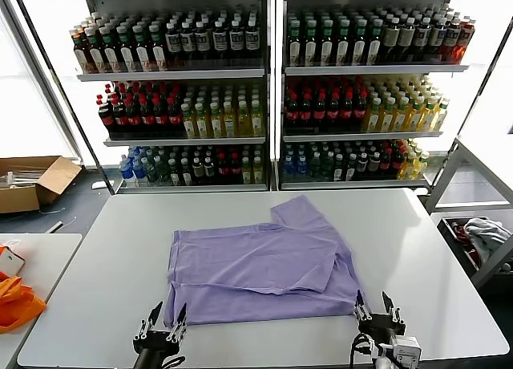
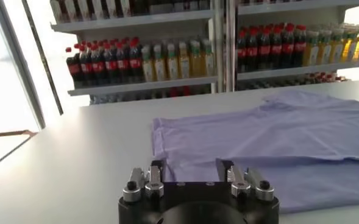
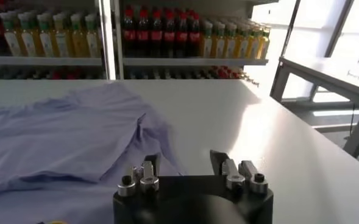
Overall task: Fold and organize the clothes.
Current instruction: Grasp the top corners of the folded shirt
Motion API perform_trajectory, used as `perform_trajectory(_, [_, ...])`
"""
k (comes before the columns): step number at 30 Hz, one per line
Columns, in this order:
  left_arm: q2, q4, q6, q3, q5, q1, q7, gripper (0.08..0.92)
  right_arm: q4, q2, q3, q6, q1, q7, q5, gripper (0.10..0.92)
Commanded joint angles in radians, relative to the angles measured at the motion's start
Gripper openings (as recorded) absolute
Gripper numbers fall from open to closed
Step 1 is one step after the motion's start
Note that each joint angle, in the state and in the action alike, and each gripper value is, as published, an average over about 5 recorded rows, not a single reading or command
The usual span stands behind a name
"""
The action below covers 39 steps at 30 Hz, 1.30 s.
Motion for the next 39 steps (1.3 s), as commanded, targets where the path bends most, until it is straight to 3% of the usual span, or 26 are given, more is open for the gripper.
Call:
perform_trajectory(1, [0.028,0.048,0.021,-0.022,-0.052,-0.223,0.047,0.623,-0.093,-0.018,0.018,0.012,0.201,-0.047,0.009,0.747])
perform_trajectory(4, [0.063,0.127,0.043,-0.023,-0.107,-0.352,0.082,0.710,-0.143,-0.050,-0.005,0.006,0.311,-0.088,0.040,0.805])
perform_trajectory(8, [0.104,0.268,0.065,-0.003,-0.138,-0.520,0.139,0.800,-0.246,-0.112,-0.080,-0.028,0.473,-0.132,0.107,0.821])
perform_trajectory(15, [0.173,0.459,0.107,0.045,-0.195,-0.721,0.236,0.822,-0.525,-0.254,-0.310,-0.059,0.828,-0.218,0.313,0.823])
perform_trajectory(19, [0.188,0.548,0.122,0.063,-0.204,-0.814,0.259,0.823,-0.670,-0.274,-0.428,-0.062,0.984,-0.282,0.336,0.823])
perform_trajectory(31, [0.184,0.748,0.173,0.102,-0.198,-0.949,0.245,0.823,-1.023,-0.110,-0.473,-0.056,1.187,-0.275,0.246,0.823])
perform_trajectory(39, [0.182,0.783,0.199,0.108,-0.198,-0.960,0.240,0.823,-1.107,-0.049,-0.451,-0.043,1.203,-0.282,0.217,0.823])
